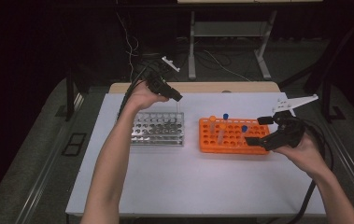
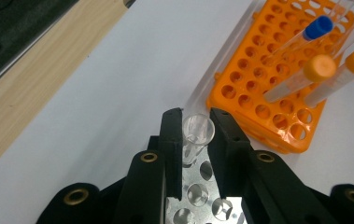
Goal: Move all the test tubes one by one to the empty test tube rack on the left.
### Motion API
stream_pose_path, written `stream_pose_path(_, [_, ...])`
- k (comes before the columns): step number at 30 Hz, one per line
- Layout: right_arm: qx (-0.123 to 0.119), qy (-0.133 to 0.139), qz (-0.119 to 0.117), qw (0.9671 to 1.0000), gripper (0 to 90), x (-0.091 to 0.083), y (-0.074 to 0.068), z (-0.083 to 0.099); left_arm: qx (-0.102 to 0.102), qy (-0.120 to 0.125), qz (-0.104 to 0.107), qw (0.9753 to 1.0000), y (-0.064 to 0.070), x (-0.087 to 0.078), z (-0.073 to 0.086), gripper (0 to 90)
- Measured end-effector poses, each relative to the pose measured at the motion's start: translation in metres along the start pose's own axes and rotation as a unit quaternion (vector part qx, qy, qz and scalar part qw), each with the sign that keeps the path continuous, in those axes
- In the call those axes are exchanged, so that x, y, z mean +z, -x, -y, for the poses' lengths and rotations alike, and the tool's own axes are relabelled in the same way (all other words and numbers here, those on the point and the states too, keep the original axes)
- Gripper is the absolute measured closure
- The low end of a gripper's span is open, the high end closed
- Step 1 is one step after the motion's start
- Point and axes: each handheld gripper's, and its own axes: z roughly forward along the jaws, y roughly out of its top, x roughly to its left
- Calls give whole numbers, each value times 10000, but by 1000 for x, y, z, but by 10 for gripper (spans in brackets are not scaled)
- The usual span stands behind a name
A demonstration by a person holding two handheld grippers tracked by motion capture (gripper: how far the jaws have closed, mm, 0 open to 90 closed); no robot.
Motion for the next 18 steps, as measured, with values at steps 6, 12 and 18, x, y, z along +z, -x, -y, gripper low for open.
stream_pose_path(6, [128,53,135,9998,3,-8,10,16,-55,-66,27,10000,-2,10,2,745])
stream_pose_path(12, [224,11,210,9995,3,-8,17,27,-47,-97,51,9999,-1,20,7,745])
stream_pose_path(18, [265,-112,294,9992,3,-3,27,35,-94,-134,79,9998,-2,30,17,744])
